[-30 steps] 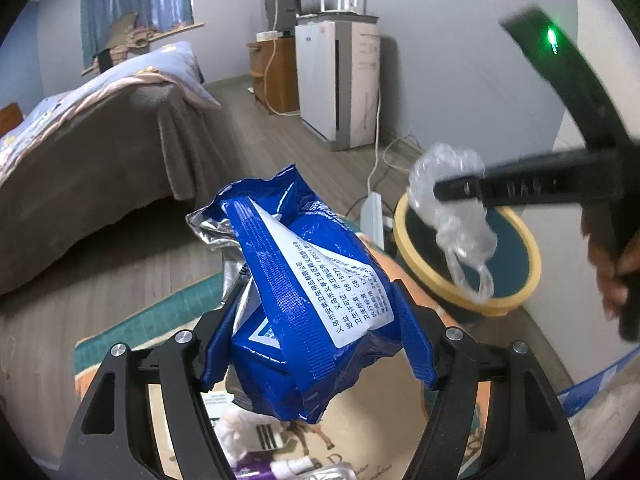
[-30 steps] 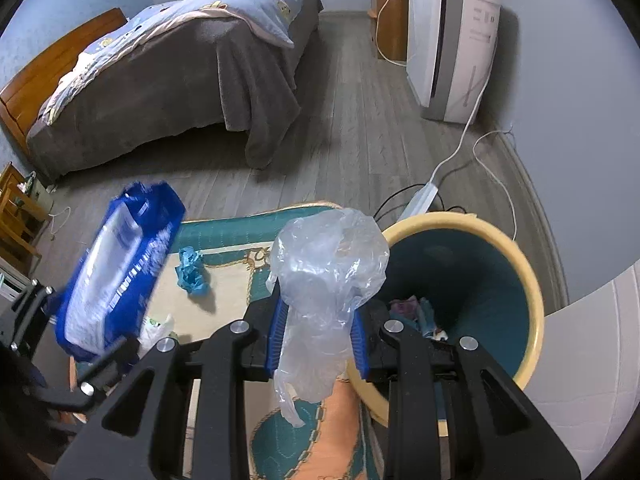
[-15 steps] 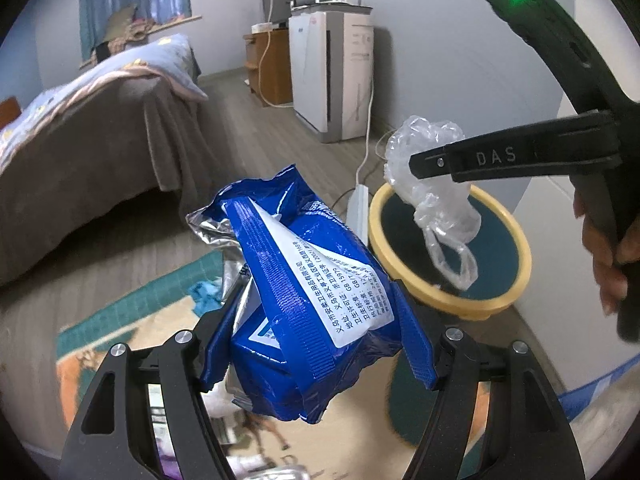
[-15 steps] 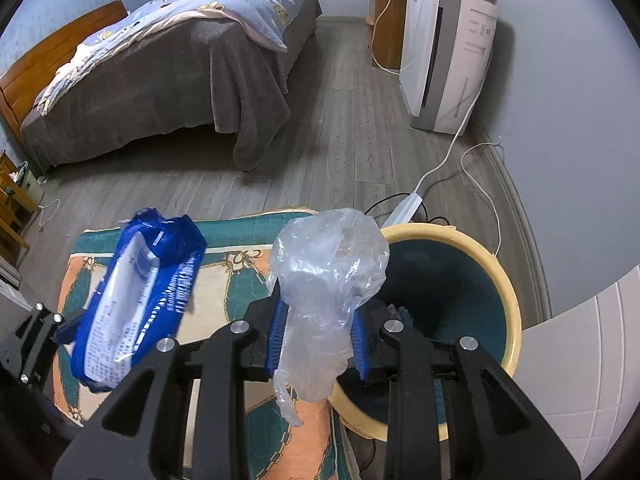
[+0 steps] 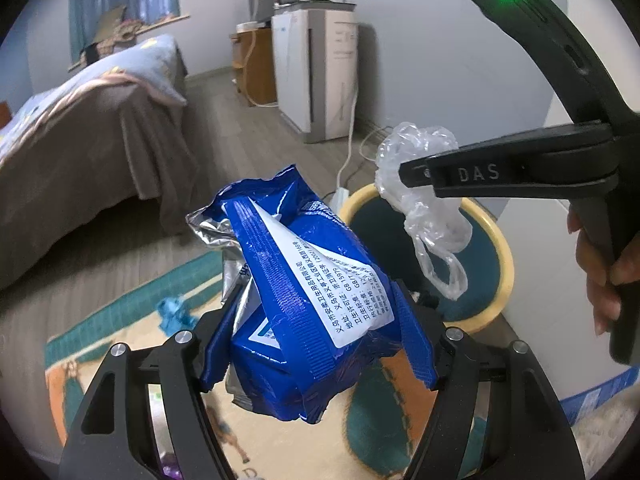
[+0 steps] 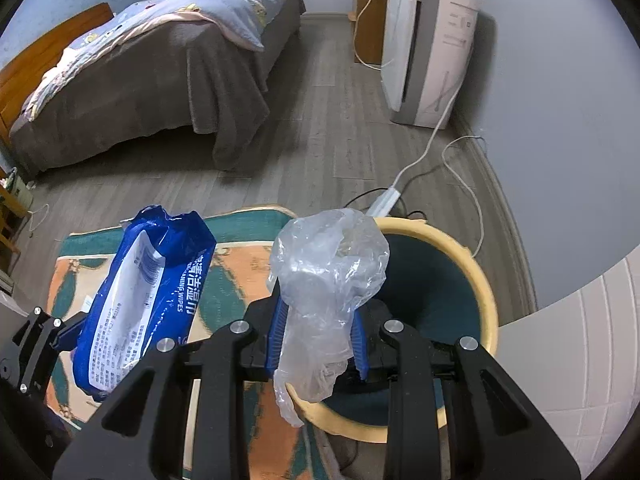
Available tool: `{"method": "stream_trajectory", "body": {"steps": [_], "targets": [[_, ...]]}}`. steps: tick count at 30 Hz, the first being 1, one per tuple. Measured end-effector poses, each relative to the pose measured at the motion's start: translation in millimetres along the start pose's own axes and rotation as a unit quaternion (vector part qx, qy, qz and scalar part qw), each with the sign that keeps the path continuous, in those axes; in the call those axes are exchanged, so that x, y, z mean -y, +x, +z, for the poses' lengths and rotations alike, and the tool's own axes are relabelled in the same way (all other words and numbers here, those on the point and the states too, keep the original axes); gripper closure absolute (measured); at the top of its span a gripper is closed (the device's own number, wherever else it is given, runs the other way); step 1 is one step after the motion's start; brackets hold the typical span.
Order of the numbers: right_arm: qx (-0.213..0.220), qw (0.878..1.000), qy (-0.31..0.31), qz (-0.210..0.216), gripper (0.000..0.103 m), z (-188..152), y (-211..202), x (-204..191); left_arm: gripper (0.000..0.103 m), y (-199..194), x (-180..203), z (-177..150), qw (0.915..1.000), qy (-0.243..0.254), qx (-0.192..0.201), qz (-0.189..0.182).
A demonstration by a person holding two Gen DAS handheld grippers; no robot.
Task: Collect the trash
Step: 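Carry the plastic bag and wipes packet over the bin and open both tools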
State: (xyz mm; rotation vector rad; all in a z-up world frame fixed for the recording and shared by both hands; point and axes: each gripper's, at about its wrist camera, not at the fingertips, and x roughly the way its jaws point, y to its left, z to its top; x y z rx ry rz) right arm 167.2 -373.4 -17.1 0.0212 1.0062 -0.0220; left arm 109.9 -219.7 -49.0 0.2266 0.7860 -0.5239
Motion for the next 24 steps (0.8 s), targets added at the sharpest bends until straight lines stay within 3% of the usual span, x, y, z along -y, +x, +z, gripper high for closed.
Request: {"method": "stream_trajectory", "body": {"steps": [7,18,24], "targets": [[-0.013,0.999,0.018,-0.025,0.076,-3.0,6.5,35.2,0.031,12.0,32.2,16.7,0.9991,0.036,0.005,-0.020],[-0.023,0.991,0.068,-0.109,0.075,-13.1,14.4,82.3,0.031,53.6,60.2,29.5,0.9968,0.067,-0.017,-0.040],[-0.003,0.988,0.090,-0.124,0.075,-11.7,4.6,90.6,0.028,57.1,69.5,42.1,0.9961,0.075,0.012,-0.045]]}}
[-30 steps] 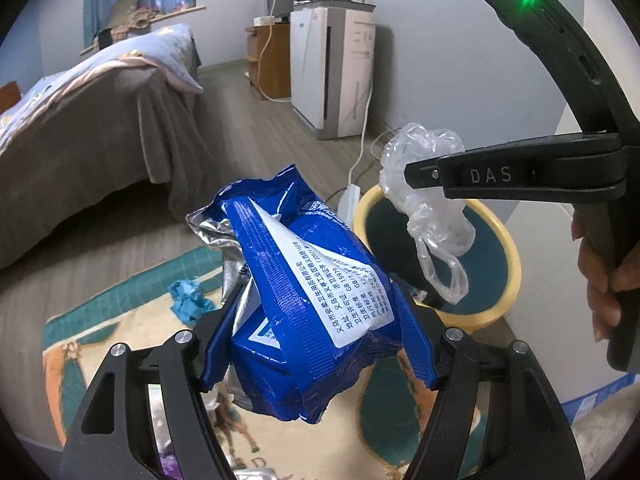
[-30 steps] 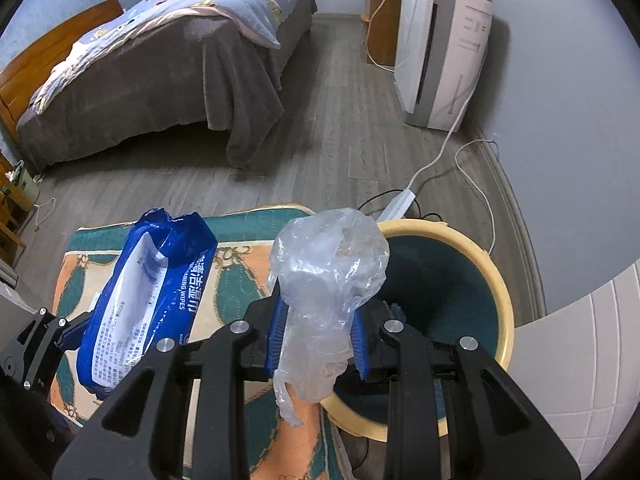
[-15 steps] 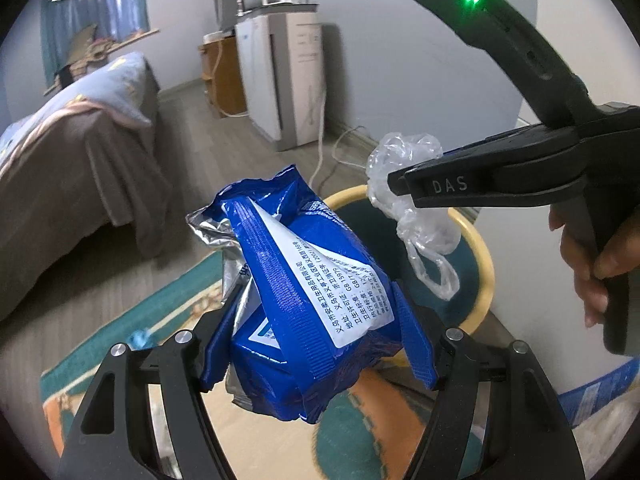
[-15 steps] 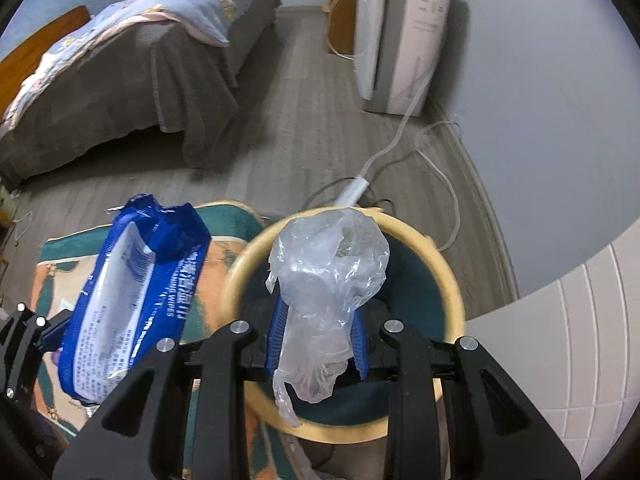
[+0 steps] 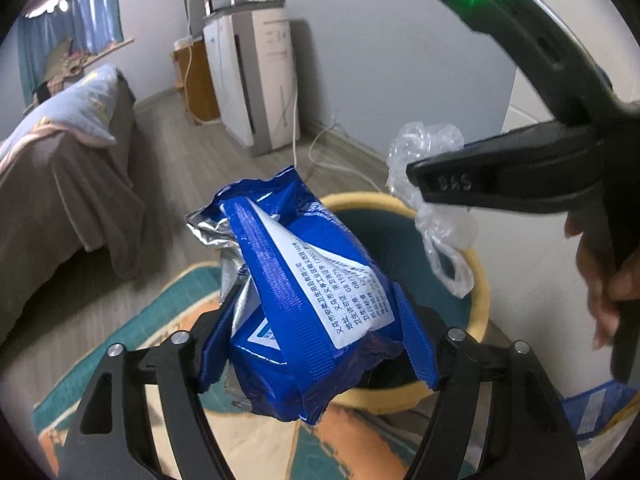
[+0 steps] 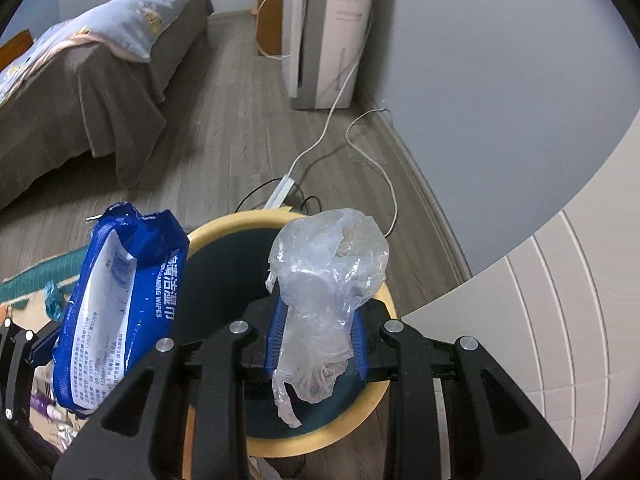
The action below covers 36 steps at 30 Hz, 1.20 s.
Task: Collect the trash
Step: 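Carry the plastic bag and wipes packet over the bin and open both tools, then move both open tools back over the cushion toward the remaining trash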
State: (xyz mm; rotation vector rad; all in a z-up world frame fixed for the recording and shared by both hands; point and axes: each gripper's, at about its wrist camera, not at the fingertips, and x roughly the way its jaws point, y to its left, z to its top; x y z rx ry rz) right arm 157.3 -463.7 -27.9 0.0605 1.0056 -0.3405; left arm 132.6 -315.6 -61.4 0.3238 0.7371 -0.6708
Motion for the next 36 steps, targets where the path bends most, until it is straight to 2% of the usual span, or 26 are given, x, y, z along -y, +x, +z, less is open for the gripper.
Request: {"method": "stream_trajectory", "body": {"steps": [3,5,9,11,14,18,26,31,36], "targets": [[0.005,1.000,0.007,-0.005,0.065,-0.4,-3.7,1.5,0.022,-3.7,-0.3,0.3,0.9999,0.001,0.011,-0.005],[0.007,1.000,0.007,-0.007,0.055,-0.6,-4.1,0.5,0.018,-4.5,0.4,-0.5,0.9999,0.000,0.015,-0.005],[0.007,1.000,0.002,0.002,0.041,0.6,-4.4,-5.9,0.010,-5.5,-6.9,-6.6,0.9998,-0.016,0.011,-0.005],[0.010,1.000,-0.005,0.005,0.025,1.7,-5.2,-10.3,0.009,-7.4,-11.2,-8.2,0.9997,-0.022,0.011,0.000],[0.014,1.000,-0.009,0.018,0.011,4.3,-6.3,-17.3,0.008,-12.3,-16.8,-14.2,0.9996,-0.025,0.008,0.006],[0.020,0.999,-0.013,0.027,0.006,7.7,-11.1,-27.2,0.007,-25.1,-26.4,-23.0,0.9994,-0.023,0.006,0.023],[0.034,0.997,-0.051,0.039,0.006,10.4,-26.5,-70.2,0.007,-61.8,-78.7,-41.6,0.9963,-0.062,0.003,0.059],[0.044,0.994,-0.086,0.049,0.006,10.2,-38.3,-102.1,0.006,-91.4,-122.5,-55.0,0.9903,-0.099,-0.001,0.097],[0.041,0.992,-0.087,0.081,0.006,10.6,-48.1,-126.4,0.006,-119.8,-160.4,-74.1,0.9820,-0.124,-0.015,0.142]]}}
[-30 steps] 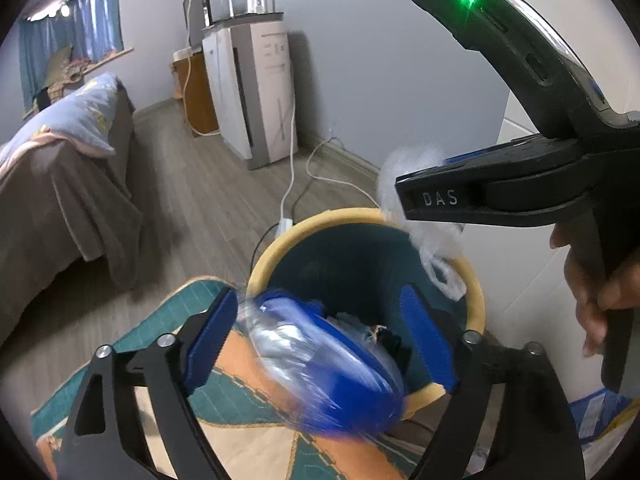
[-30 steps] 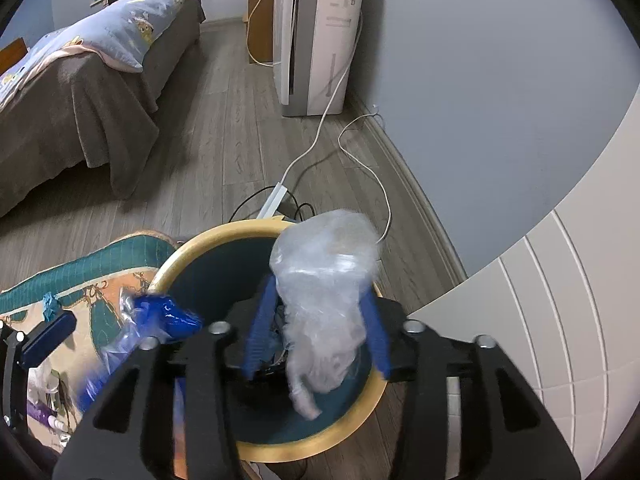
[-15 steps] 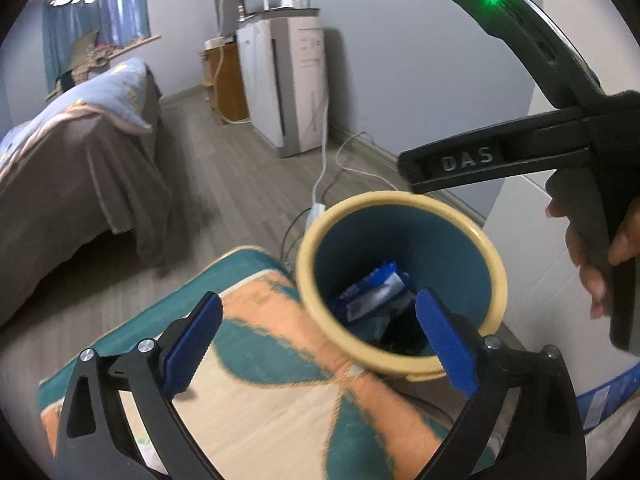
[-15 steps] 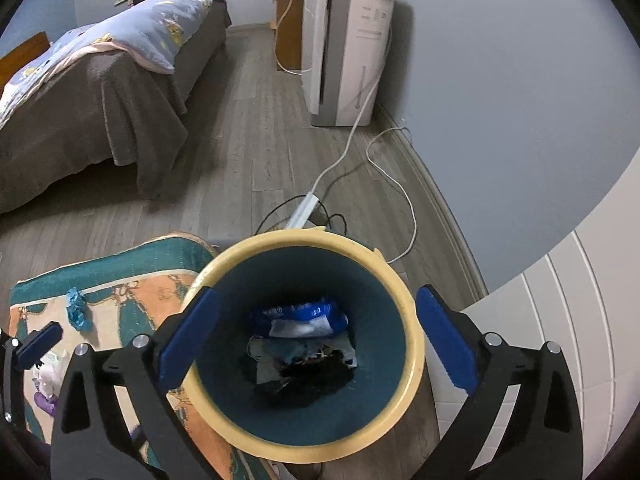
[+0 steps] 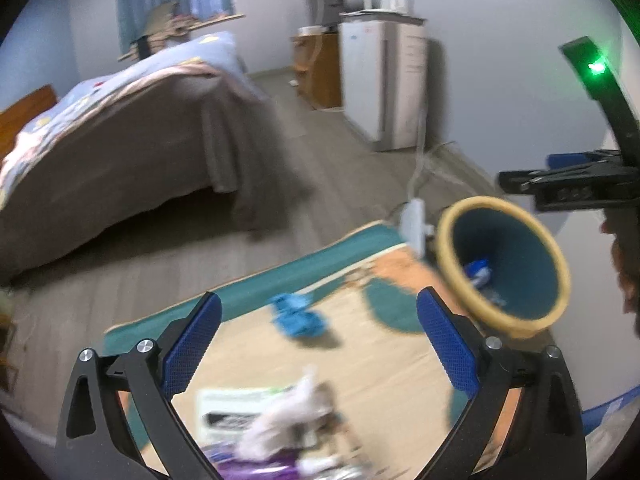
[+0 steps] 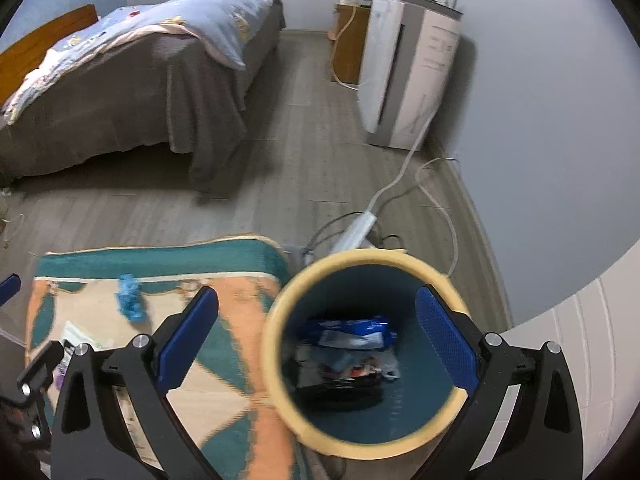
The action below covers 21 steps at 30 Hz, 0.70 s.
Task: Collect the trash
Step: 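Move both open tools back over the cushion toward the remaining trash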
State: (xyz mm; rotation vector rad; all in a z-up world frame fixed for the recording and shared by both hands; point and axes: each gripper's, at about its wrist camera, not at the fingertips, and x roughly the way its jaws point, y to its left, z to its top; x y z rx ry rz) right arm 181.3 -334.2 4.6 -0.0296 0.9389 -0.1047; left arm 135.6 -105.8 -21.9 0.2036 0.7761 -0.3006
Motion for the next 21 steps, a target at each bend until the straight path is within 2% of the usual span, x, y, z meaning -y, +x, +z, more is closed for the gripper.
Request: {"method": "stream_trajectory", "body": {"steps": [1,7,11,21], "targets": [[0.001,1.000,0.000,0.003,0.006,0.9,-1.7,-4.4,0.006,-3.5,-12.4,-4.9,0.9999,-0.007,-0.006,0.013],[0.008,1.000,-0.029,0.004,0.006,1.6,-12.1,-44.6,0.006,-21.3,-62.6,-28.9,0.9973,-0.061,-0.019,0.037],[-0.004,0.998,-0.055,0.016,0.006,-4.8,-14.0,-77.0,0.006,-26.2,-90.5,-42.5,0.9935,-0.100,-0.020,0.052],[-0.018,0.995,-0.101,0.018,0.006,-18.4,-12.8,-140.8,0.006,-30.7,-113.6,-65.5,0.9913,-0.119,-0.025,0.051]]}}
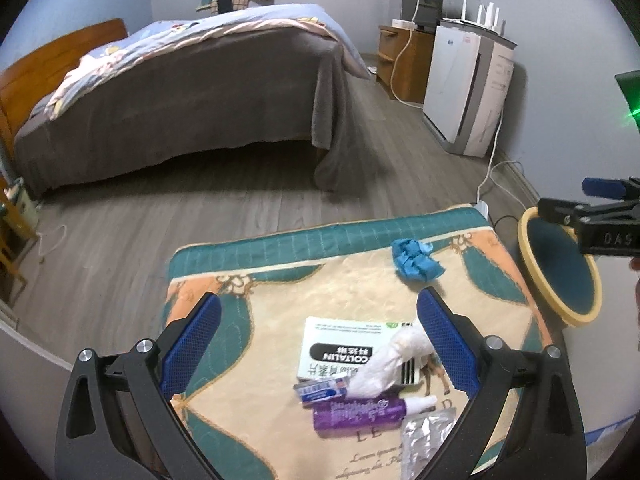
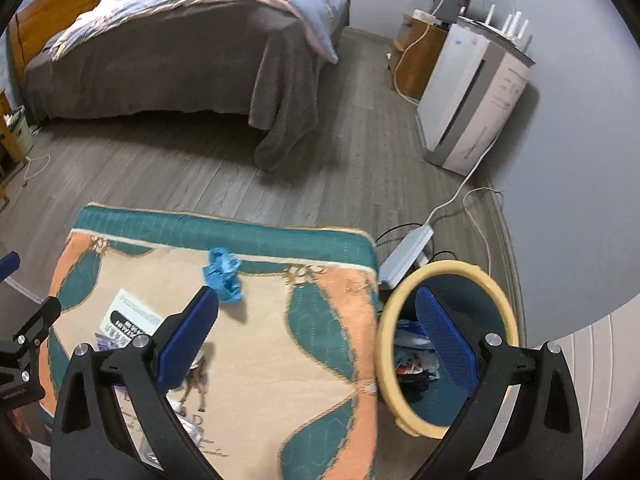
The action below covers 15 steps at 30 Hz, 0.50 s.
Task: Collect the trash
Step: 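Move both open tools back over the cushion toward the remaining trash, then grasp the white tissue with the right tool while the left tool grasps the small medicine packet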
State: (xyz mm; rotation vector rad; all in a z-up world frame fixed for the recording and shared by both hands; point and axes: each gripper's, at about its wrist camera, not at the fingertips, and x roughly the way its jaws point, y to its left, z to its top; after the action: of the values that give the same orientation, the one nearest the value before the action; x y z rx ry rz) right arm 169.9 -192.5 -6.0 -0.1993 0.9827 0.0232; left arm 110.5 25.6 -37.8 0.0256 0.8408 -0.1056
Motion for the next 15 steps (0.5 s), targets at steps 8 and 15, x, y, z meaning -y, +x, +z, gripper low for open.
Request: {"method": "stream_trajectory", "body": {"steps": [8,15], "targets": [[-0.023,0.999,0.034,0.028,0.006,-2.5,20.9,-17.4,0.006,5.9,-23.9,-6.4,0.9999,-0.008,-0.011,0.011],[-0.053,0.997,0.039,0.050,0.006,-7.6,46.6,-26.6,0.006,21.3,-28.3,-11.2,0.9991,0.017,-0.030,0.022]]}}
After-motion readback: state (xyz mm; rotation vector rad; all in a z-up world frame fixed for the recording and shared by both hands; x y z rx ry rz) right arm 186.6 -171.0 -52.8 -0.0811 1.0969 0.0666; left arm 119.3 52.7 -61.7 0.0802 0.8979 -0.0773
